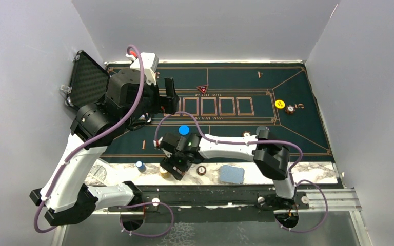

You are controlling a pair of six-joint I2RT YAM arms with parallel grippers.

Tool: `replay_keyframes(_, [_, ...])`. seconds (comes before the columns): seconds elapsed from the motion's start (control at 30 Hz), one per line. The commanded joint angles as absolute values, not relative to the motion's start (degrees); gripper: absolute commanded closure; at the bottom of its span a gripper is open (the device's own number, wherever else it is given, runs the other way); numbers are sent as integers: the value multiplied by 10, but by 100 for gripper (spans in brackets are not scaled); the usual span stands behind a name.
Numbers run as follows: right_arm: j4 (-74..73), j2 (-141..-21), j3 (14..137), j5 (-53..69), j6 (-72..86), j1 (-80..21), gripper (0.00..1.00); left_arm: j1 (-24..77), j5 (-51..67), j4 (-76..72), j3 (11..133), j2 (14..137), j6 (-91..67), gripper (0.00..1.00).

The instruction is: Distribute texas hold em gaming equipment

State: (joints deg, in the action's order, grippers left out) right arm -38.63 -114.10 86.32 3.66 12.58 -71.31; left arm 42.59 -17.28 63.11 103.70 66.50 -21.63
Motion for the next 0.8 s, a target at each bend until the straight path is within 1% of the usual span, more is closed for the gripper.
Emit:
replay_keyframes(0.0, [-386,-1169,886,-8,135,-724,23,425,-191,635,1058,663,-186,1])
replay_keyframes(0.17, [-390,-1173,891,-14,129,-728,33,425,-192,636,1050,658,-181,1])
replay_keyframes(0.33, [-392,-1190,905,-10,126,-730,36,425,-192,637,1049,659,-169,1])
replay_keyframes(0.6, [-400,-1200,917,-18,137,-733,50,425,-193,639,1042,656,-164,1])
replay_keyframes(0.77, [-401,-1193,904,-31,139,-733,52,425,-193,639,1040,655,-164,1])
